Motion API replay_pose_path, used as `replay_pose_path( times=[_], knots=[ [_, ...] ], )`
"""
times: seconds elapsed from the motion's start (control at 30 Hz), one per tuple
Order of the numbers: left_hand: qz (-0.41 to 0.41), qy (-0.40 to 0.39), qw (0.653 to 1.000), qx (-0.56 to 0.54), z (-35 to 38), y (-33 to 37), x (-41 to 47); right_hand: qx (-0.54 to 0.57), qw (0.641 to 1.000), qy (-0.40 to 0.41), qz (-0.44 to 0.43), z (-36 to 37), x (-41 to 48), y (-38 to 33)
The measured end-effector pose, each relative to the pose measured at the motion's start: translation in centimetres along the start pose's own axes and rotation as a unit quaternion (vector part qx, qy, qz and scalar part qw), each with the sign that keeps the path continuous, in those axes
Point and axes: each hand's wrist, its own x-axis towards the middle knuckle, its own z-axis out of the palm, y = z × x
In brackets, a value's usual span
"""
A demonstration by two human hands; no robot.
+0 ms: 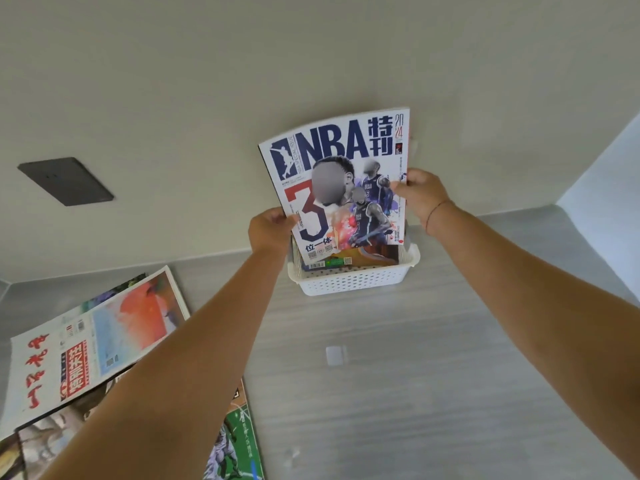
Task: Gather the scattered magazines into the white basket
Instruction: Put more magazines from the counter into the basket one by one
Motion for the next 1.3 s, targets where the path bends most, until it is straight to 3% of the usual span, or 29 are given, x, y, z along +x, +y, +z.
replay_pose_path(
  times=[0.27,0.37,0.53,0.73,0.87,1.0,1.1,1.3],
  knots=[
    [-0.041,0.016,0.999,0.009,1.2,-2.1,1.1,-0.072,0.996,0.017,0.053,0.5,0.5,4.4],
    [-0.048,0.024,0.999,-0.004,1.5,-2.1,1.5,-0.043,0.995,0.050,0.073,0.6,1.1,4.5],
    [-0.038,0.009,0.999,0.028,1.7,-2.0,1.4,-0.018,0.995,-0.034,0.090,1.3,1.1,3.9],
    [-0.032,-0.015,0.998,0.044,1.1,-1.8,1.0,-0.018,0.994,-0.045,0.100,1.5,0.7,3.7],
    [-0.045,-0.011,0.998,0.041,-0.9,-2.8,0.0,-0.015,0.992,0.057,0.108,1.8,-0.8,3.3],
    [-0.052,0.006,0.998,0.034,-4.8,-5.9,-2.2,-0.019,0.985,0.171,0.030,3.9,-4.9,2.2],
    [-0.061,0.028,0.997,0.042,-8.4,-9.6,-4.6,-0.026,0.991,0.127,0.014,7.3,-9.0,2.4],
    [-0.120,0.082,0.986,0.077,-17.2,-17.4,-10.4,-0.031,0.994,-0.082,0.070,16.1,-17.9,4.6]
  ],
)
